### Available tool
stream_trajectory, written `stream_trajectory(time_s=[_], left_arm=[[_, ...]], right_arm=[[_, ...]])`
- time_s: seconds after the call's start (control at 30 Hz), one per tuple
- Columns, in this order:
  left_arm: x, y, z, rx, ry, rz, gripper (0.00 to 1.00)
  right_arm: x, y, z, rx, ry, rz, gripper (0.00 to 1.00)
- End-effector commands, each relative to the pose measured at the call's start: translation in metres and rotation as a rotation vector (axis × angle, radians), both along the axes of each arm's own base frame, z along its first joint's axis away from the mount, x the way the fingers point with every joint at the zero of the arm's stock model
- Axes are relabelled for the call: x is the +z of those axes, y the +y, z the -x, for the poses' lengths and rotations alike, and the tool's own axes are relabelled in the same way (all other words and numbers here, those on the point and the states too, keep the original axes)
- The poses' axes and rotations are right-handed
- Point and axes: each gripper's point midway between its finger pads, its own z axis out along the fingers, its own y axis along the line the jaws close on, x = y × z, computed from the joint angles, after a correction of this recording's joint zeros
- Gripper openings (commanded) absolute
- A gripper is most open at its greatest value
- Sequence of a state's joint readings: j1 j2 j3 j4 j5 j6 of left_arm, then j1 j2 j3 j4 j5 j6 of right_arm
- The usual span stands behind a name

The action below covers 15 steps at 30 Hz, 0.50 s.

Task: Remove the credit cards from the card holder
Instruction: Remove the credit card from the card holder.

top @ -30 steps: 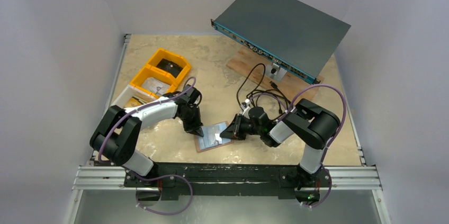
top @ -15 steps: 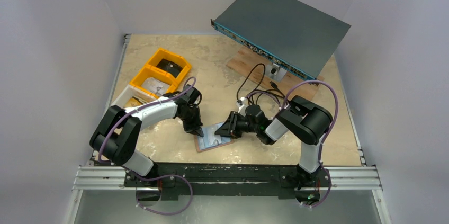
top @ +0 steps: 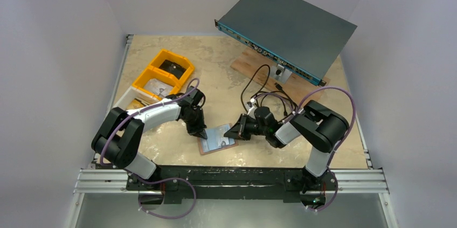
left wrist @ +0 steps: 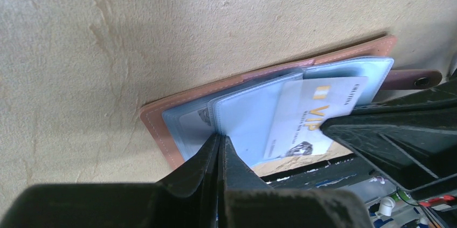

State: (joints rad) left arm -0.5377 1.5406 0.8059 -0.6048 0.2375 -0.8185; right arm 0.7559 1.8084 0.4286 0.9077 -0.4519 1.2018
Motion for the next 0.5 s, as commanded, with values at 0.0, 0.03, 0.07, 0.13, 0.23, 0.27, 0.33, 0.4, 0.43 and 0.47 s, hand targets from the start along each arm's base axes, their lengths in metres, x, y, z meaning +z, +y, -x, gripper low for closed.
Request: stream_trajectory(time_s=[0.0,0.03,0.07,0.13,0.23,0.27,0.33,0.4,0.43,0.47], left_arm=[[-0.025,0.034,0.002,-0.002,-0.011,-0.179,0.0],[-0.025,0.034,0.003,-0.003,-0.011,-0.179,0.0],[-0.025,0.034,0.002,-0.003,-0.012,-0.176,0.0],[-0.023,0.033,0.001,-0.004,-0.018,-0.169,0.0],[-0.018,0.031,-0.001,-0.006,-0.031,-0.162,0.0],[-0.016,0.031,-0.002,-0.007,-0.036,-0.158,0.0],[-0.011,0.028,-0.004,-0.01,-0.049,-0.147,0.0],[-0.004,0.024,-0.008,-0.012,-0.068,-0.133,0.0],[0.001,0.022,-0.01,-0.012,-0.079,-0.122,0.0],[0.006,0.02,-0.012,-0.014,-0.09,-0.111,0.0]], right_arm=[[-0.007,-0.023,-0.008,-0.06,-0.033,0.098,0.0],[-0.005,-0.025,-0.008,-0.064,-0.041,0.107,0.0],[-0.004,-0.027,-0.01,-0.071,-0.048,0.117,0.0],[0.0,-0.031,-0.011,-0.081,-0.063,0.132,0.0],[0.01,-0.033,-0.015,-0.094,-0.093,0.145,0.0],[0.014,-0.033,-0.016,-0.093,-0.103,0.146,0.0],[0.02,-0.033,-0.017,-0.09,-0.117,0.148,0.0],[0.03,-0.03,-0.019,-0.082,-0.137,0.135,0.0],[0.033,-0.029,-0.02,-0.076,-0.143,0.129,0.0],[0.038,-0.027,-0.021,-0.072,-0.15,0.122,0.0]])
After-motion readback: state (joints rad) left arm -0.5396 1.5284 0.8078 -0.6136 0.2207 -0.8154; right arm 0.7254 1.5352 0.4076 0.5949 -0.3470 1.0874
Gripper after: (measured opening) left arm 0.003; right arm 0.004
